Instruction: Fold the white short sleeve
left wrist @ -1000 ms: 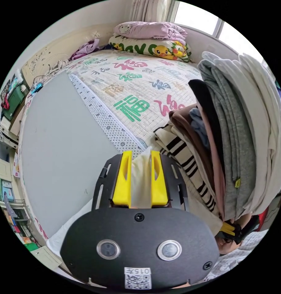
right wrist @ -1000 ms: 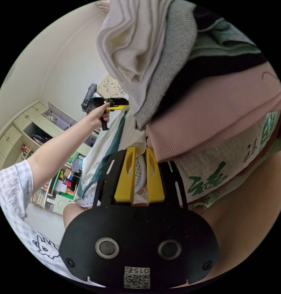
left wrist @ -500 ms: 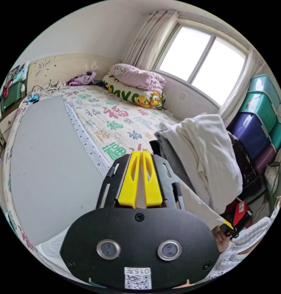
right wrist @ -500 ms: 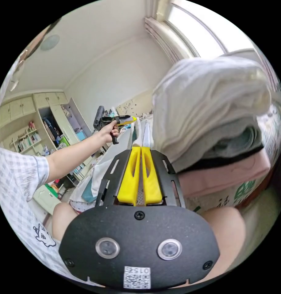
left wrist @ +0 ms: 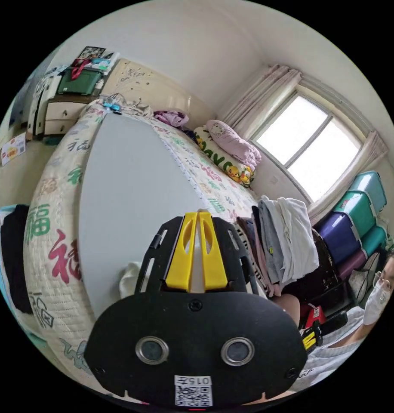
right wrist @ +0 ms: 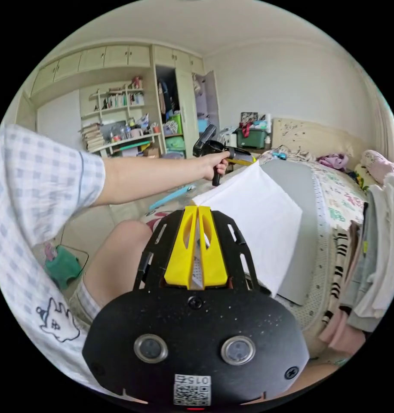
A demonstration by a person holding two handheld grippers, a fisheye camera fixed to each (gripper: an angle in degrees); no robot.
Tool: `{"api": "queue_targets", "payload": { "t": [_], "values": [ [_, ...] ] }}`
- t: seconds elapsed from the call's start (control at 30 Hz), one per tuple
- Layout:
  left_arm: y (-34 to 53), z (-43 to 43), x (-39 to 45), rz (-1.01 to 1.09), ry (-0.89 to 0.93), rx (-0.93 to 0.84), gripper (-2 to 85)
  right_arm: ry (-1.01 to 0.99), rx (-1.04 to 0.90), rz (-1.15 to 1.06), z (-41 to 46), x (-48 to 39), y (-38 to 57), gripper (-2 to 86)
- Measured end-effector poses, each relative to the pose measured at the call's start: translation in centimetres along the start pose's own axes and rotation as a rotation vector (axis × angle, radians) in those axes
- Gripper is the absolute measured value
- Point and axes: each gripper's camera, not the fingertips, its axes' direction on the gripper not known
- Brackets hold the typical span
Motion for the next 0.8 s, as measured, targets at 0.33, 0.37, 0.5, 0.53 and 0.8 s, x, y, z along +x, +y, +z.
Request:
{"api": "queue_targets", "payload": {
  "t": [0.33,0.37,0.5,0.53,0.8],
  "values": [
    [3.2,-2.9,-10.0,-0.201,0.209,0.022,10.7,-0.031,-0.14,-0.039,7.2,-4.1,1.1,-0.4],
    [2.8,-2.1,-9.1,-0.152,0.163,-0.054,11.1,-0.031,-0.146,-0.038,7.6,-4.3,1.3,-0.3],
    [1.6,0.7,-6.2,-0.035,0.023,-0.179,9.3,-0.03,-0.173,-0.031,8.7,-4.6,2.0,-0.4],
    [1.4,1.0,-6.0,-0.032,0.011,-0.193,8.5,-0.028,-0.173,-0.03,8.7,-4.7,2.1,-0.4],
    [-0.6,-1.3,-1.7,0.103,-0.004,-0.155,0.4,0.002,-0.046,-0.061,4.7,-6.4,1.3,-0.4]
  ]
}}
